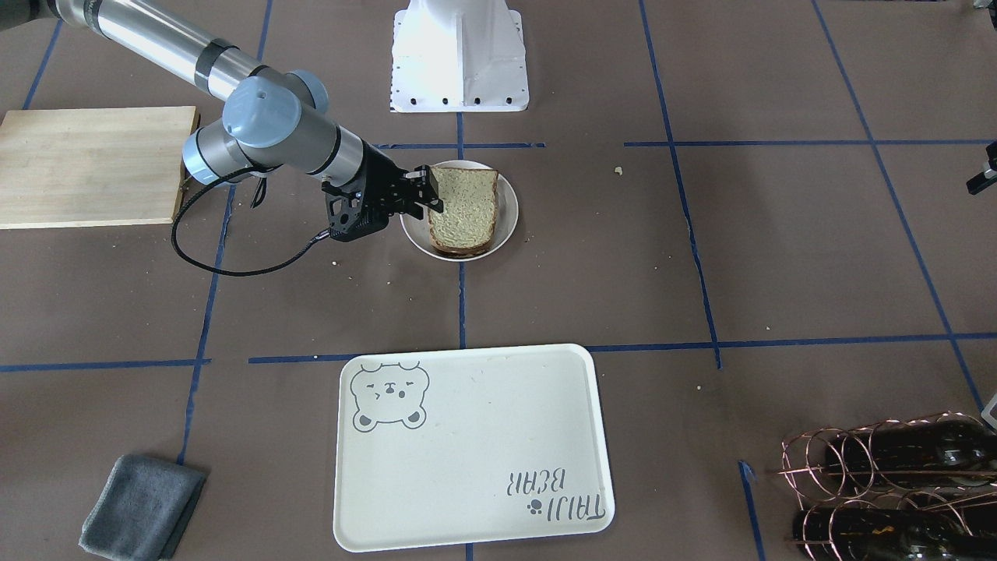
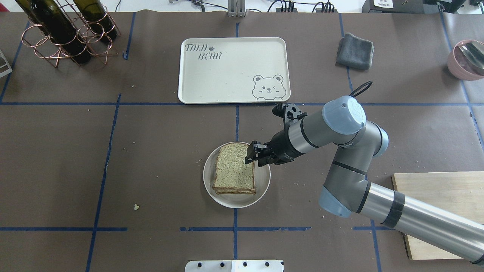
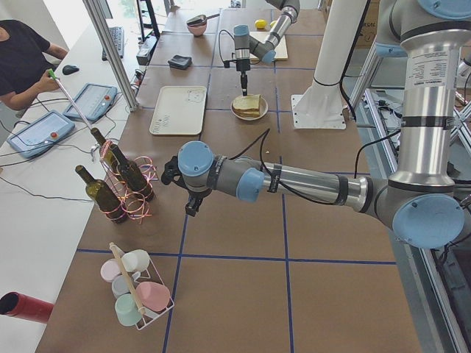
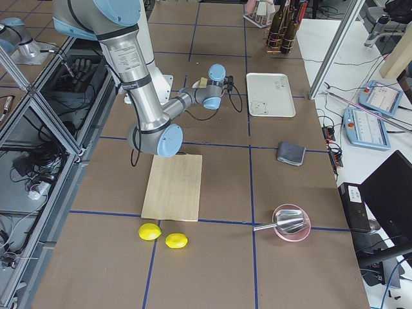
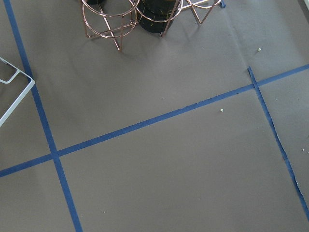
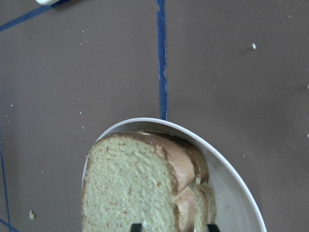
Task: Make sandwich and place on tray
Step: 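Move the left gripper to the plate edge while the right arm withdraws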
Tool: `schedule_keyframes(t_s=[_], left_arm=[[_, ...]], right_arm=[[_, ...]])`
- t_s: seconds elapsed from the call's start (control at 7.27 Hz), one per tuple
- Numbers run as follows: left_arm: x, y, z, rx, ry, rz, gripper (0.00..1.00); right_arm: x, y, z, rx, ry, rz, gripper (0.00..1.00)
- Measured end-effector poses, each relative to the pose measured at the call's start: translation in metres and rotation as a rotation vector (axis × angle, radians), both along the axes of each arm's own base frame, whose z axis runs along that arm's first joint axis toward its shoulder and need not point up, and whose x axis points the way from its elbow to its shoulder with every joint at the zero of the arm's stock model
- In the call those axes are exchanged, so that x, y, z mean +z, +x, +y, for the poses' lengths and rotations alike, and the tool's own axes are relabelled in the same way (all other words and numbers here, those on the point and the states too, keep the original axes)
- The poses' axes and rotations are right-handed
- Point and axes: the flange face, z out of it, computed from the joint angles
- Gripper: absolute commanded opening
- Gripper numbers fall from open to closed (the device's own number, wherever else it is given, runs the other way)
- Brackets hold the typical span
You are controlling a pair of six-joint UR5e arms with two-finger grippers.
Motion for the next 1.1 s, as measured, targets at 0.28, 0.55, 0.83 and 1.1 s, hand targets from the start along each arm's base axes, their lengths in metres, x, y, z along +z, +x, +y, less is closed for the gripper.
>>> schedule_keyframes(t_s=[0.28,0.55,0.83,1.1], left_arm=[[-0.032,0.064,0.004,-0.010,-0.043,0.072,1.00],[-0.077,0.157,0.031,0.003,-0.121,0.209,1.00],[-0.144,0.281,0.060,0.024,-0.230,0.303,0.99],[-0.203,0.398,0.099,-0.007,-0.361,0.309,0.64]], right_arm=[[-0.010,0.025,0.006,0.007,-0.015,0.020,1.00],[-0.007,0.077,0.018,0.031,-0.039,0.056,1.00],[0.038,0.147,0.016,0.058,-0.089,0.108,1.00],[0.076,0.201,-0.007,0.054,-0.122,0.136,1.00]])
